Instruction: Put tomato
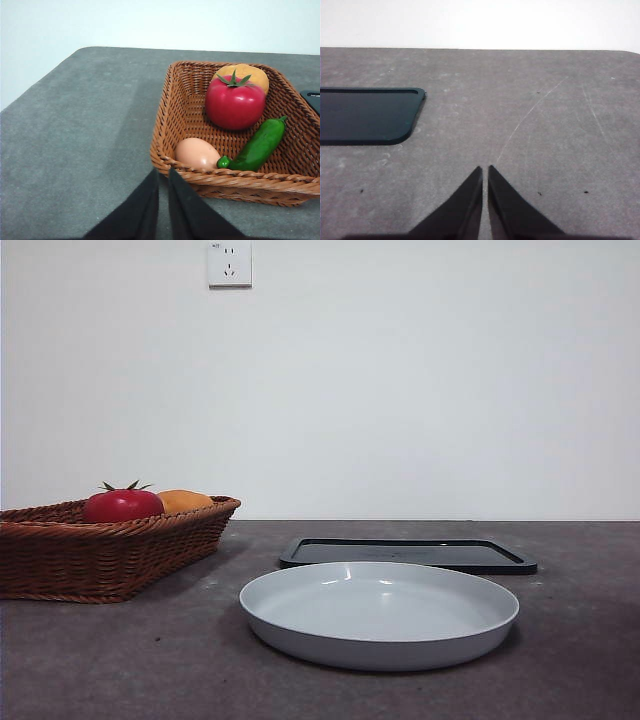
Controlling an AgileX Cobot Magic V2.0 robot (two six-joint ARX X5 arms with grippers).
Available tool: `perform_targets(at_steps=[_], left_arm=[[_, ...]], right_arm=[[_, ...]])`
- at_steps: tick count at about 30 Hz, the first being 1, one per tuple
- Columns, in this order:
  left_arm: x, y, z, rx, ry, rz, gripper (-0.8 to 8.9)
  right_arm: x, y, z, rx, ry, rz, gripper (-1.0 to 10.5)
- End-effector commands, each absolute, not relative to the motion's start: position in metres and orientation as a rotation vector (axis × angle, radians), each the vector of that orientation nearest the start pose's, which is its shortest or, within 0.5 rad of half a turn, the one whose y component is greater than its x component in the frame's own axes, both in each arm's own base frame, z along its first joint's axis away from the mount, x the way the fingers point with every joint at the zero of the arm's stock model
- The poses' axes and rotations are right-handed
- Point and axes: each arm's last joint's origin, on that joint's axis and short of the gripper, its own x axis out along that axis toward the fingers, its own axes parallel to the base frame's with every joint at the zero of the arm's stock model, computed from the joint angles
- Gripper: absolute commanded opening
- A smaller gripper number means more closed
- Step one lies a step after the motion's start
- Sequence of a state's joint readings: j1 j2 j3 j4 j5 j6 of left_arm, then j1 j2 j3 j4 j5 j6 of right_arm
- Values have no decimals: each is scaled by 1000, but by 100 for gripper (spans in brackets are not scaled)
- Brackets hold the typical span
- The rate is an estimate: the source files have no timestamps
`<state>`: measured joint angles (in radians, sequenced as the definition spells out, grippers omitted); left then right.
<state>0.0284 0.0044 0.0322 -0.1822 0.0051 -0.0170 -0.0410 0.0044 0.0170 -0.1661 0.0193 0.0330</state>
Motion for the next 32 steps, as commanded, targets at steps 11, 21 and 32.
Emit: perform_targets(at_steps=[11, 21, 32], left_arm=[[96, 3, 155, -2, 117, 25, 29], [96, 3, 155, -19, 116, 26, 23], [95, 3, 174, -112, 33, 27, 16]], right_arm=[[96, -4, 152, 28, 142, -61, 9], [97, -4, 157, 49, 95, -61, 9], [94, -4, 171, 201, 51, -60, 9]])
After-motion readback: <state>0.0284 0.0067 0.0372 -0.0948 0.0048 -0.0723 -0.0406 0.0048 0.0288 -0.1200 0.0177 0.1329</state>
